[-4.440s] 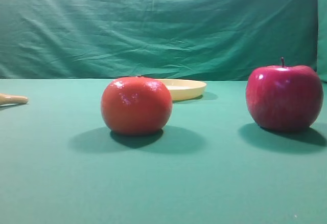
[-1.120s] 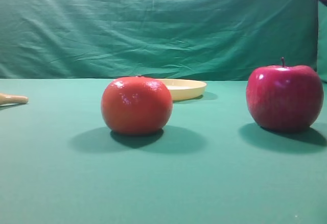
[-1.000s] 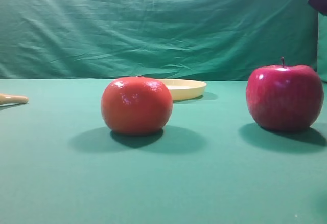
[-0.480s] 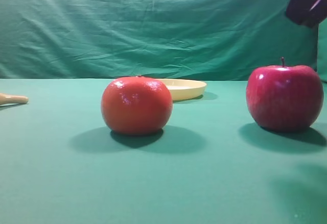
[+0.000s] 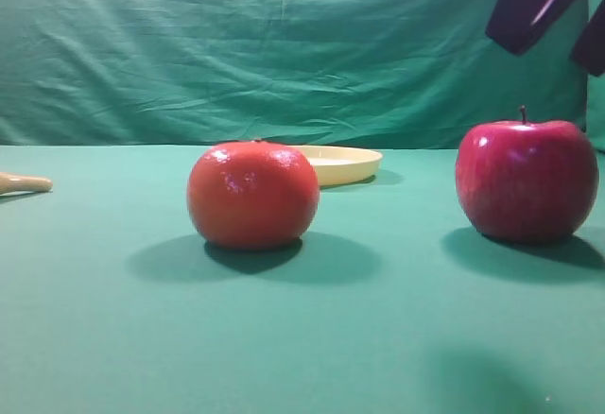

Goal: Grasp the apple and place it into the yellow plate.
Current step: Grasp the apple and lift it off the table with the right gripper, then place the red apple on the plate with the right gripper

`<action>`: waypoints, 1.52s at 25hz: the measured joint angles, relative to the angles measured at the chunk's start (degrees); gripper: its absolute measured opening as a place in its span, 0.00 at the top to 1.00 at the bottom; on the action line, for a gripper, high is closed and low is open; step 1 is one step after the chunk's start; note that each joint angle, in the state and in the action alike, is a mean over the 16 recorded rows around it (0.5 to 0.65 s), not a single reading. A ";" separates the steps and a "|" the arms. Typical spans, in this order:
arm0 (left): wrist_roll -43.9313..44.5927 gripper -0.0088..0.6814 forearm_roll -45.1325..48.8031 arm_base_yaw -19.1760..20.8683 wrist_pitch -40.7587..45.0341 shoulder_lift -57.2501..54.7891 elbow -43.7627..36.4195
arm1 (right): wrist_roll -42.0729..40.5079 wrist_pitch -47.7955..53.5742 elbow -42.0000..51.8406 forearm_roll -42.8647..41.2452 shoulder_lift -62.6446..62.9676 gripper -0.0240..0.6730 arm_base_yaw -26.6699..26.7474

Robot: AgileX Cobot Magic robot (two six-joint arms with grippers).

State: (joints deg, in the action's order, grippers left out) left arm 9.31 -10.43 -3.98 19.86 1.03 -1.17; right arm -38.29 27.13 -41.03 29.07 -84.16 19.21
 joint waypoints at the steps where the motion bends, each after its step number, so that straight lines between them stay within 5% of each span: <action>1: 0.00 0.76 0.00 0.00 0.00 0.00 0.00 | 0.00 -0.65 -0.01 0.25 -1.00 0.05 0.00; 19: 0.00 0.76 0.00 0.00 0.00 0.00 0.00 | -1.52 -5.55 -5.04 2.96 -7.47 0.21 0.00; 38: 0.00 0.76 0.00 0.00 0.00 0.00 0.00 | -1.97 7.16 -39.67 2.26 -22.54 0.21 0.00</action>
State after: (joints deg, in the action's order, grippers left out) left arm 9.31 -10.43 -3.98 19.86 1.03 -1.17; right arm -40.25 34.29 -80.70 31.33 -106.69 19.21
